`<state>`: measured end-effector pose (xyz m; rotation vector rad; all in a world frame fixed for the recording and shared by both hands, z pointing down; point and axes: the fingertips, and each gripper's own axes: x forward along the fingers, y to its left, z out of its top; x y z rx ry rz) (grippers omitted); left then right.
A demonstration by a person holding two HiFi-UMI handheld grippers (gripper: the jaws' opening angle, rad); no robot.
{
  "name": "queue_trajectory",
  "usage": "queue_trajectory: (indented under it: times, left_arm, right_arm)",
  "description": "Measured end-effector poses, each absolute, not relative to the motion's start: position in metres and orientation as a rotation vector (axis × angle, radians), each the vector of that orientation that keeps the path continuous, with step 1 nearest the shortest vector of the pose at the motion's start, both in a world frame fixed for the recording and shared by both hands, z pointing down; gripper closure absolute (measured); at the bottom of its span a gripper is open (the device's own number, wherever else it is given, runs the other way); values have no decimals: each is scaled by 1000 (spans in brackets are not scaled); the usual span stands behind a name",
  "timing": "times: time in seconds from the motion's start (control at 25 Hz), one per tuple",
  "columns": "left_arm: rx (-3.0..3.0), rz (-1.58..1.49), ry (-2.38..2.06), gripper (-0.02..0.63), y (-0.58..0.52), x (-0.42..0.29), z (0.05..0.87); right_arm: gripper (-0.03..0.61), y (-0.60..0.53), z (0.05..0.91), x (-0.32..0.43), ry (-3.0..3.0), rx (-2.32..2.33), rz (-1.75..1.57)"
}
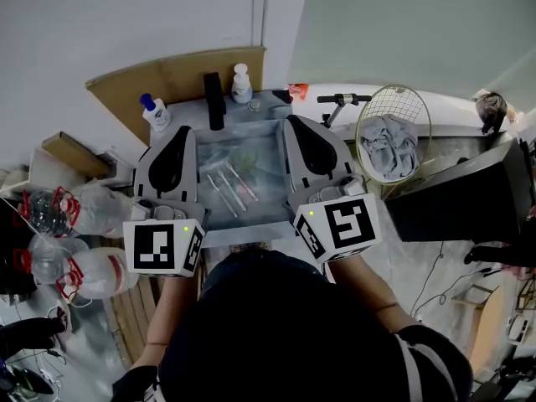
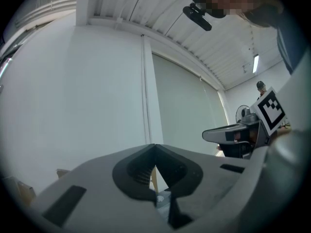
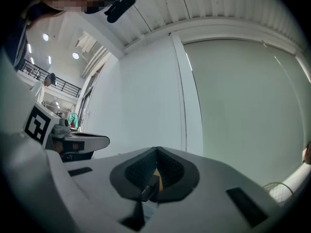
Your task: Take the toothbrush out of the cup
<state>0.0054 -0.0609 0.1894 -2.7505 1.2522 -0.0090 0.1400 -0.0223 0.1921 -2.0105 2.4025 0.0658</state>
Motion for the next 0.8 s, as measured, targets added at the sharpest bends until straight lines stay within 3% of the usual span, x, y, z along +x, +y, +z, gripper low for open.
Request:
queue_trajectory:
  times: [0.8]
  left_arm:
    - [-2717,0,1259,594,-39,35,215]
  right_arm:
    - [551,-6,220,177,2377,-2017,39]
